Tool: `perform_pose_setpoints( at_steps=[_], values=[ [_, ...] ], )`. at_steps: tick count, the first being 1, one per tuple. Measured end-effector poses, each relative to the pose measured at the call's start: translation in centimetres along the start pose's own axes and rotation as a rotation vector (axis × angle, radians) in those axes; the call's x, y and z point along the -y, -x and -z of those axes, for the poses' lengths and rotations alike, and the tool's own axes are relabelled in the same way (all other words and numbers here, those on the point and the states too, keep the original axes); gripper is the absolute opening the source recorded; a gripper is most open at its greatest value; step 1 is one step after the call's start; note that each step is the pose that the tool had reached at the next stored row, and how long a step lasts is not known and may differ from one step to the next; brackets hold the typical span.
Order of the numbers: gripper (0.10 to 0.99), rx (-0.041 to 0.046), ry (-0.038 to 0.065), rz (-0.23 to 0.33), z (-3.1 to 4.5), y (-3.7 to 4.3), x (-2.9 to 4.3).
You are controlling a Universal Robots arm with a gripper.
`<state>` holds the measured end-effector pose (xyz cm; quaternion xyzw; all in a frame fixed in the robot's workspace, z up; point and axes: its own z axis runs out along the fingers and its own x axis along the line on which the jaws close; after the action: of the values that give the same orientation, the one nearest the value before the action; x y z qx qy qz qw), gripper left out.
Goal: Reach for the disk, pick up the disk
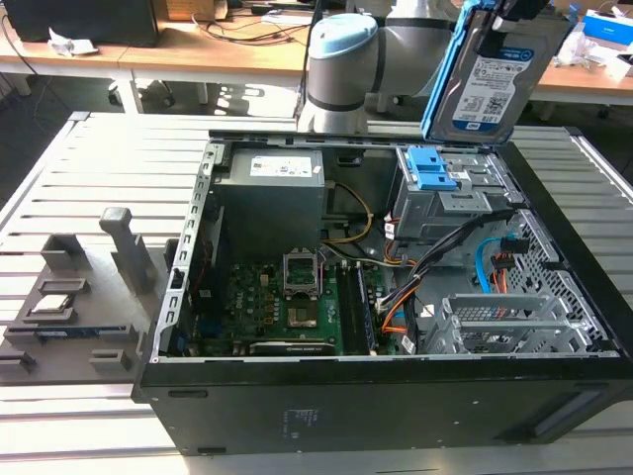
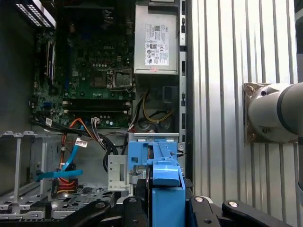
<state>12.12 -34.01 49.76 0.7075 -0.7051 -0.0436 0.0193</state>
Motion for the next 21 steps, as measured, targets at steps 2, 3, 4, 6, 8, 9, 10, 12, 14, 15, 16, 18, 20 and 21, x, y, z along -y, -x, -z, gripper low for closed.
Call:
perform_pose_setpoints(
  at_steps=[2,3,4,6,8,9,10,12,14,15,16,18,20,21],
  values=[
    [0.369,0.0001,0.001,0.0,0.07,0.05,0.91],
    [0.369,0.0002,0.001,0.0,0.08,0.06,1.01],
    [0.369,0.0002,0.001,0.0,0.08,0.06,1.01],
    [0.369,0.0001,0.001,0.0,0.09,0.03,1.03],
    [0.369,-0.0003,0.001,0.0,0.09,-0.33,1.03],
    [0.369,-0.0002,0.001,0.0,0.09,-0.6,1.03],
    [0.369,-0.0003,0.001,0.0,0.09,-0.99,1.02],
    [0.369,-0.0004,0.001,0.0,0.09,-1.83,1.01],
    [0.369,-0.0003,0.001,0.0,0.08,-2.75,1.01],
    [0.369,-0.0004,0.001,0.0,0.08,-3.06,1.01],
    [0.369,-0.0003,0.001,0.0,0.07,-3.5,1.01],
    [0.369,-0.0003,0.001,0.0,0.06,-4.55,1.0],
    [0.369,-0.0004,0.001,0.0,0.05,-5.16,0.99],
    [0.369,-0.0003,0.001,0.0,0.04,-5.46,0.99]
  ],
)
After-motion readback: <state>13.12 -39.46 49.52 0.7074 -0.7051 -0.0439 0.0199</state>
